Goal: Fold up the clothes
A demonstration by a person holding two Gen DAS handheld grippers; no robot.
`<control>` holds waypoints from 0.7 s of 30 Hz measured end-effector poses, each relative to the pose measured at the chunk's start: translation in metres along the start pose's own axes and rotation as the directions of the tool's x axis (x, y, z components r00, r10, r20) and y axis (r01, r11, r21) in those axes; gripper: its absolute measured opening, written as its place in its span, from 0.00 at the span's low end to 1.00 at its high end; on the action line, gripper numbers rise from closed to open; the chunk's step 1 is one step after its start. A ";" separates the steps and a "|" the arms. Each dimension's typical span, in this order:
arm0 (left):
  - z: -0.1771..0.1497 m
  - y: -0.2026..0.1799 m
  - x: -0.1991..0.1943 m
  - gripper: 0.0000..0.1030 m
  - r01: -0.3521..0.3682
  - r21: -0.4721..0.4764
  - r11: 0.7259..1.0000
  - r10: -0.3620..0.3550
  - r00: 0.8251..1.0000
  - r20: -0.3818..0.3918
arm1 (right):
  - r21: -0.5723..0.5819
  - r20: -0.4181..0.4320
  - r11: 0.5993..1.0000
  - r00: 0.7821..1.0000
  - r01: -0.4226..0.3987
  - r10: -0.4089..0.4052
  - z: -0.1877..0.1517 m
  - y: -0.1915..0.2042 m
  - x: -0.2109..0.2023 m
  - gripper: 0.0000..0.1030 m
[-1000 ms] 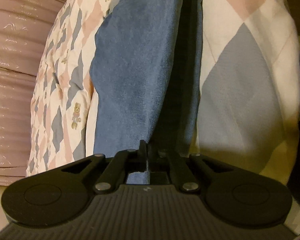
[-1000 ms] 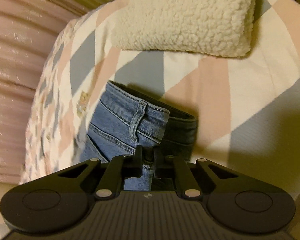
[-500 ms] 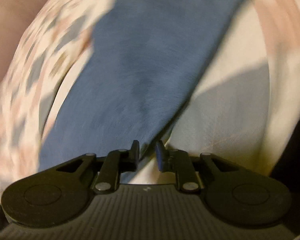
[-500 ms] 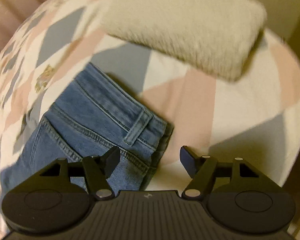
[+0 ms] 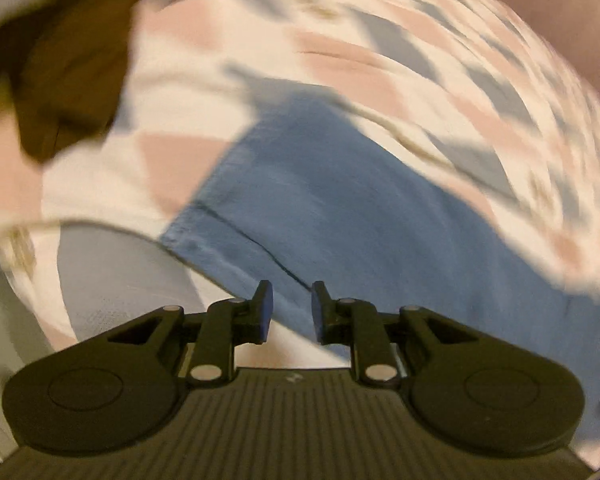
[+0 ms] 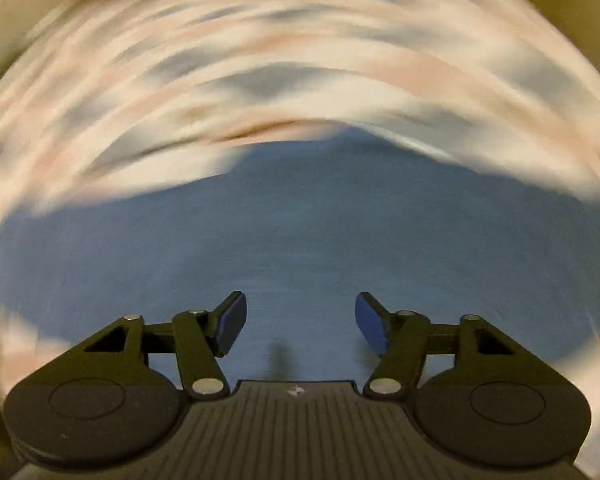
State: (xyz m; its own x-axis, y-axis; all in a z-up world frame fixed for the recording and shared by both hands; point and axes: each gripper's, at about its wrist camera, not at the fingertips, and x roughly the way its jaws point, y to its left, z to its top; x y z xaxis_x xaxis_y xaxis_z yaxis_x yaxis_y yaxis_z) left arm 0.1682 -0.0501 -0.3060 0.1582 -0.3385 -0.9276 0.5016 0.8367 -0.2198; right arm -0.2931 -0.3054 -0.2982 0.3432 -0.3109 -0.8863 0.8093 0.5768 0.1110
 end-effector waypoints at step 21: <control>0.051 0.114 0.103 0.30 0.228 -0.533 0.814 -0.333 0.937 -0.107 | -0.773 0.058 0.618 0.986 0.143 -0.157 -0.067 0.347 0.111 0.54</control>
State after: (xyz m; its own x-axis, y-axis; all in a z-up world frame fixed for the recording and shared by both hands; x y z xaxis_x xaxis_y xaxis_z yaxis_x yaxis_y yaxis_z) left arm 0.2852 -0.0111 -0.4115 -0.1093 -0.5496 -0.8283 -0.0090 0.8338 -0.5520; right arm -0.0061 -0.0885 -0.3881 0.2390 -0.4403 -0.8654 0.1804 0.8959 -0.4060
